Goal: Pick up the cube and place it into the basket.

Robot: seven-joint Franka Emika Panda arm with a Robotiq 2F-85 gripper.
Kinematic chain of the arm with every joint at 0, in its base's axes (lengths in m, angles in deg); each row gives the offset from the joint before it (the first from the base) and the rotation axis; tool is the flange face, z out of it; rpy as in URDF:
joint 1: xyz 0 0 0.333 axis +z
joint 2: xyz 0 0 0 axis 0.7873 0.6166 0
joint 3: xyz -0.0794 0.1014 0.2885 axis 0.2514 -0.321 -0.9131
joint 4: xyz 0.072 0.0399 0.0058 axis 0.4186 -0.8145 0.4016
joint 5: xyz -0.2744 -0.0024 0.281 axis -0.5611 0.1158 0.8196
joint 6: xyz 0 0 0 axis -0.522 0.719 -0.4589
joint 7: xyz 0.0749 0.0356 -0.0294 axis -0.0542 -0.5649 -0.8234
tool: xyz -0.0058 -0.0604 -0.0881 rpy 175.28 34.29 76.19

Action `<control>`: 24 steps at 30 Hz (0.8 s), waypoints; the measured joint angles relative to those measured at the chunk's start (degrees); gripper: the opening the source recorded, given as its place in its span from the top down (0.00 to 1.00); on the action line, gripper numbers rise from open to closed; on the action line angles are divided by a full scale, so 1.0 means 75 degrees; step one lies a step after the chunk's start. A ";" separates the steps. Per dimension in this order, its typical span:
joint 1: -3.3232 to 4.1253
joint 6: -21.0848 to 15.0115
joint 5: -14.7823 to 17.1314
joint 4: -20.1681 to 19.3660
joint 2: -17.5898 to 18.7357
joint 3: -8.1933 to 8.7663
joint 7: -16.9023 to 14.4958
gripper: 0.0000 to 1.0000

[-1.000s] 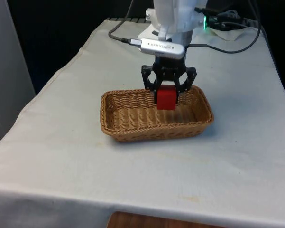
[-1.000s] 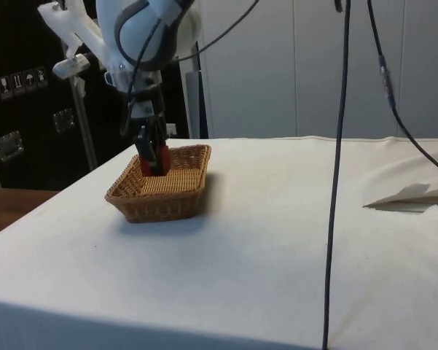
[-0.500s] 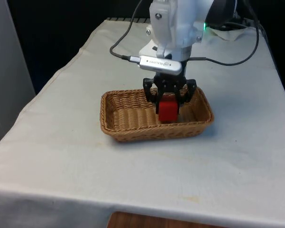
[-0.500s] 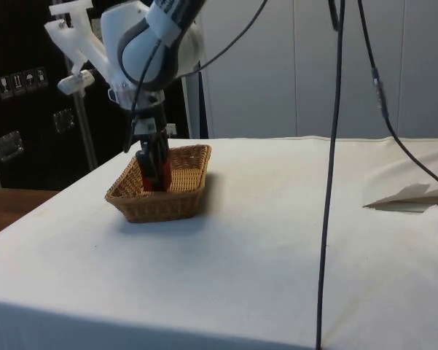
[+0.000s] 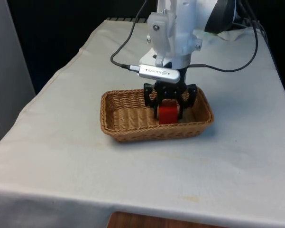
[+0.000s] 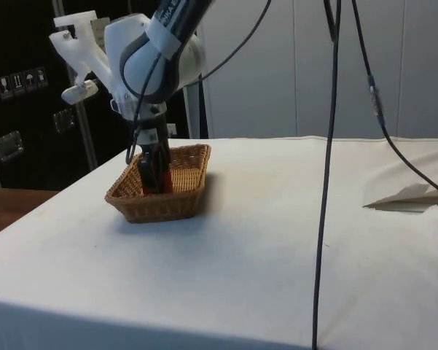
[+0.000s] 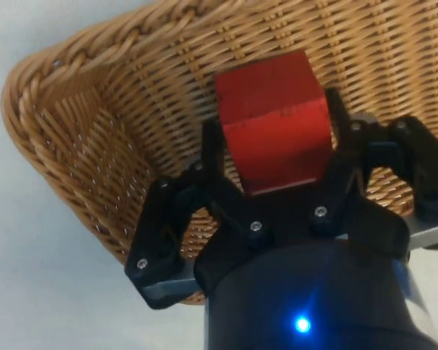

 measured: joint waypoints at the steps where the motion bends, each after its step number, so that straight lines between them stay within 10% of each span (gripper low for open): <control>1: 0.0000 0.0000 0.0000 0.0000 0.0000 0.0000 0.0000 0.50; 6: 0.0000 -0.0023 0.0000 0.0000 0.0031 0.0000 0.0000 0.00; 24: 0.0000 0.0298 -0.0031 -0.0008 -0.0351 0.0015 0.0000 0.00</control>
